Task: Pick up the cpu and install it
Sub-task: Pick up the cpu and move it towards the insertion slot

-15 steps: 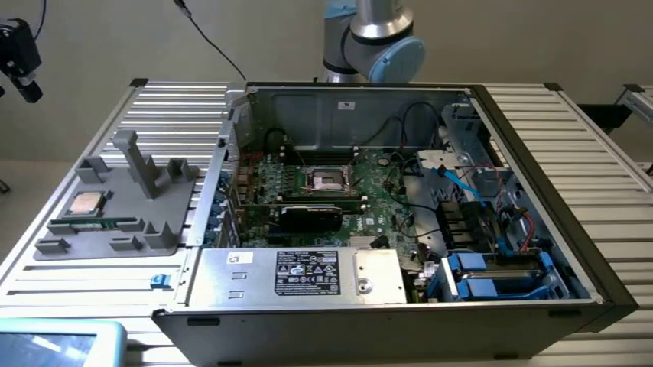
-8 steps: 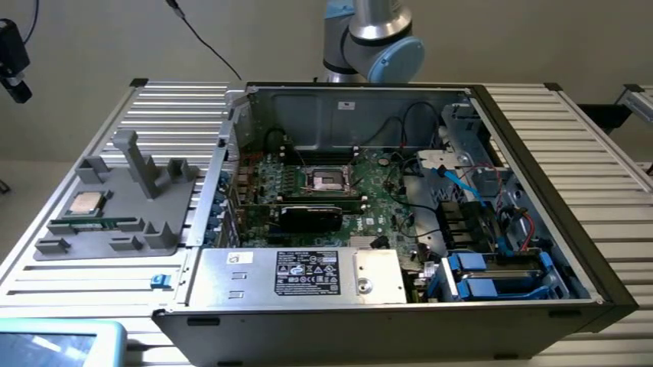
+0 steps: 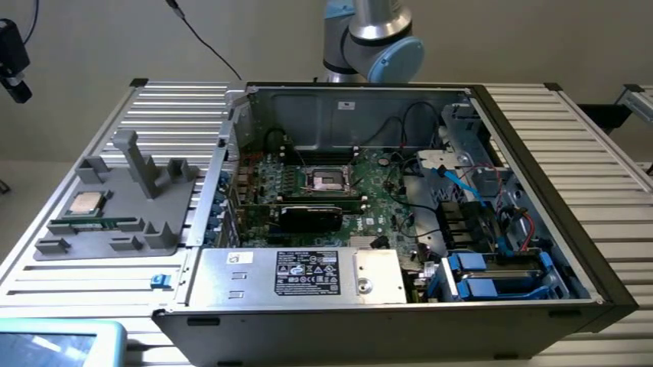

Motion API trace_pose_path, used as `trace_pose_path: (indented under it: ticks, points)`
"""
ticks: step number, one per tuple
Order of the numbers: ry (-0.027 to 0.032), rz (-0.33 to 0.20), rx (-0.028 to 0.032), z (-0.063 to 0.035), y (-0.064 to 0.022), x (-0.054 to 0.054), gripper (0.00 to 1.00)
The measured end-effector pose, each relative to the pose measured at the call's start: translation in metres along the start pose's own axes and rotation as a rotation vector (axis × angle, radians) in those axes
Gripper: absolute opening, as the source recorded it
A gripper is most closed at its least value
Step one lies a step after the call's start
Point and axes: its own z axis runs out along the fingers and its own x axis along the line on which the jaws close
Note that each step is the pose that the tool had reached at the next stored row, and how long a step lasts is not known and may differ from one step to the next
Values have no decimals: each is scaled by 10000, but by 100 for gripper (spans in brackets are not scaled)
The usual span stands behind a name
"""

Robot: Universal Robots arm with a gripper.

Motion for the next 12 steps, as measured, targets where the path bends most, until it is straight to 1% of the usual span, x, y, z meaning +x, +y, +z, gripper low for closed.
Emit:
trace_pose_path:
  ticks: [5,7,12]
  points:
    - [0,0,0,5,0,0,55]
    - [-3,-1,-1,36,-7,1,55]
    - [4,-120,1,124,-81,-5,55]
